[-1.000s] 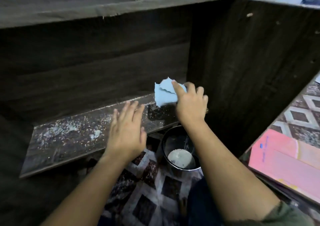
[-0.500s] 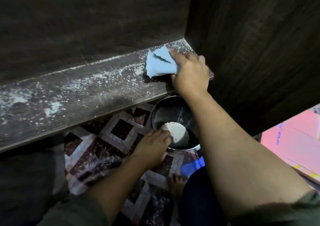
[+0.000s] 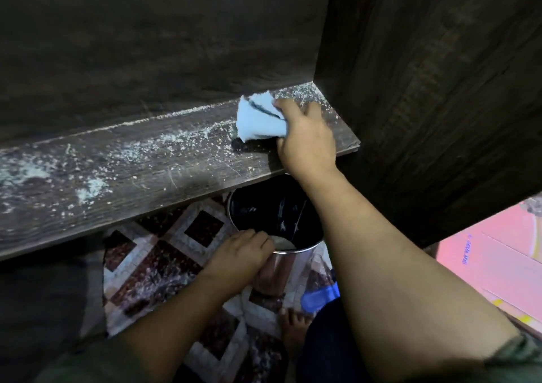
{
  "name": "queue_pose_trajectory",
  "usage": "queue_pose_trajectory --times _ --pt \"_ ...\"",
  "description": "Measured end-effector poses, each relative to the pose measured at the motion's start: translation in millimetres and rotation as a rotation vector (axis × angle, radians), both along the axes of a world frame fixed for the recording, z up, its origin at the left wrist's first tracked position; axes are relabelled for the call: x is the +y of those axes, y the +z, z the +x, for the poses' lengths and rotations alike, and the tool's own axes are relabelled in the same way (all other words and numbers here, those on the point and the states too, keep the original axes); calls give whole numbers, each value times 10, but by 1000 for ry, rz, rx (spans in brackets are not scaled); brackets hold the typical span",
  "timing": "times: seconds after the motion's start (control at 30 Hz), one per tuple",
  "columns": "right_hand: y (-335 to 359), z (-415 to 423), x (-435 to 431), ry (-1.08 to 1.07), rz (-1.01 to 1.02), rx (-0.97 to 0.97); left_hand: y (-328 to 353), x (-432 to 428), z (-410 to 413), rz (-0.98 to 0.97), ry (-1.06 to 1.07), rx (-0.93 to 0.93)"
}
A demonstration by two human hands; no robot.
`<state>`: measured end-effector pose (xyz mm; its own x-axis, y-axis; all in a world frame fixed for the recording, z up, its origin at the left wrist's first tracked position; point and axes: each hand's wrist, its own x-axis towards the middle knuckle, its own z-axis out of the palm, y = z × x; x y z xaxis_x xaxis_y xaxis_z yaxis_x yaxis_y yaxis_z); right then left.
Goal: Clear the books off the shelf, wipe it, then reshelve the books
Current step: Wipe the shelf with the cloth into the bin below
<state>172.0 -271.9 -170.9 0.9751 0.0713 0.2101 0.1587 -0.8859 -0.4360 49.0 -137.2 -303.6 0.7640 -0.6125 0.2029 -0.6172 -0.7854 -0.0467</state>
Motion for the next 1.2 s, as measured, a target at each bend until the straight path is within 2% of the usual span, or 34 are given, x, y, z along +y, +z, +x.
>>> queue_pose_trajectory --times 0.07,0.17,0.3,0.47,0.63,0.77,0.87,1.03,1.2 --pt "62 -61 37 48 2 5 165 116 -118 11 10 -6" --pt "118 -160 74 83 -116 -50 505 212 -319 10 58 6" --pt "30 -252 80 32 -238 -55 869 292 -547 -39 174 -1" --pt "-88 -164 38 -92 -215 -4 772 362 -521 -39 335 96" --pt "-141 -97 18 -187 -134 -8 686 274 -314 -109 269 65" --pt "-160 -38 -23 -281 -153 -43 655 278 -307 -129 239 78" --pt "-201 8 -25 -344 -205 27 638 330 -303 -179 250 61" --pt "-226 21 74 -194 -361 244 564 444 -372 -190 292 75" --pt "-164 61 36 -145 -379 239 514 560 -426 -204 345 153"
